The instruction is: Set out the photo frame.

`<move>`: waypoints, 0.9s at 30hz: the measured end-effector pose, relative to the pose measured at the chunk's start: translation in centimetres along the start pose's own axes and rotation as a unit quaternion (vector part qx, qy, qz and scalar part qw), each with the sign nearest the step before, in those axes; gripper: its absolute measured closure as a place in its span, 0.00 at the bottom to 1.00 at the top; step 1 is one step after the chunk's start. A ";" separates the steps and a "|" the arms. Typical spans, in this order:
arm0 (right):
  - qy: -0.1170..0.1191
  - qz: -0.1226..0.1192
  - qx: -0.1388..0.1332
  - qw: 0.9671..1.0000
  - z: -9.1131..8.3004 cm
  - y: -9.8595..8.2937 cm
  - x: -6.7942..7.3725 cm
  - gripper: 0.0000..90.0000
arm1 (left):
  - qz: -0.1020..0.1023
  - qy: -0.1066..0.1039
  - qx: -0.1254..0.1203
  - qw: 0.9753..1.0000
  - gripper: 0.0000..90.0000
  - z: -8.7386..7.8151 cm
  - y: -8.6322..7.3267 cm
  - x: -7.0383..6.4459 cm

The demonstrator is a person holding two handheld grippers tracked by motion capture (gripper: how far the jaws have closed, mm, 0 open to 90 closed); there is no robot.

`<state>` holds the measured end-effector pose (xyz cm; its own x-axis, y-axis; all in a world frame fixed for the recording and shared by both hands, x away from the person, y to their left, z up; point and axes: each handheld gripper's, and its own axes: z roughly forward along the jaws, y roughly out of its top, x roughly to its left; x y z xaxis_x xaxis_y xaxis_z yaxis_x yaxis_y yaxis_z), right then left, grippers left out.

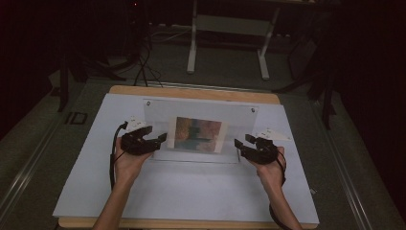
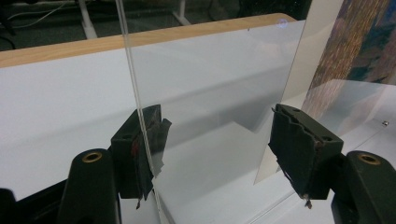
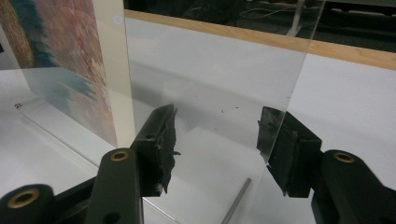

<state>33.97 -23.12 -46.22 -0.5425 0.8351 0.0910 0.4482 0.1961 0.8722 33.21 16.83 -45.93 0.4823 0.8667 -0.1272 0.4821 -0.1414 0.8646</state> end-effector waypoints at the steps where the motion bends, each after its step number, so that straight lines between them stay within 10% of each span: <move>1: 0.000 0.000 0.000 1.000 0.0 0.0 0.0 0.51 | 0.000 0.000 0.000 1.000 0.38 0.0 0.0 0.0; 27: 0.028 0.000 0.005 1.000 0.1 -0.3 -0.6 0.53 | 0.006 0.001 -0.014 1.000 0.38 -0.2 -1.0 -0.2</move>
<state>34.20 -23.60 -46.55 -0.5810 0.8054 0.1173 0.4550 0.2019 0.8673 32.48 16.93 -46.63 0.4860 0.8663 -0.1150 0.4552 -0.1386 0.8795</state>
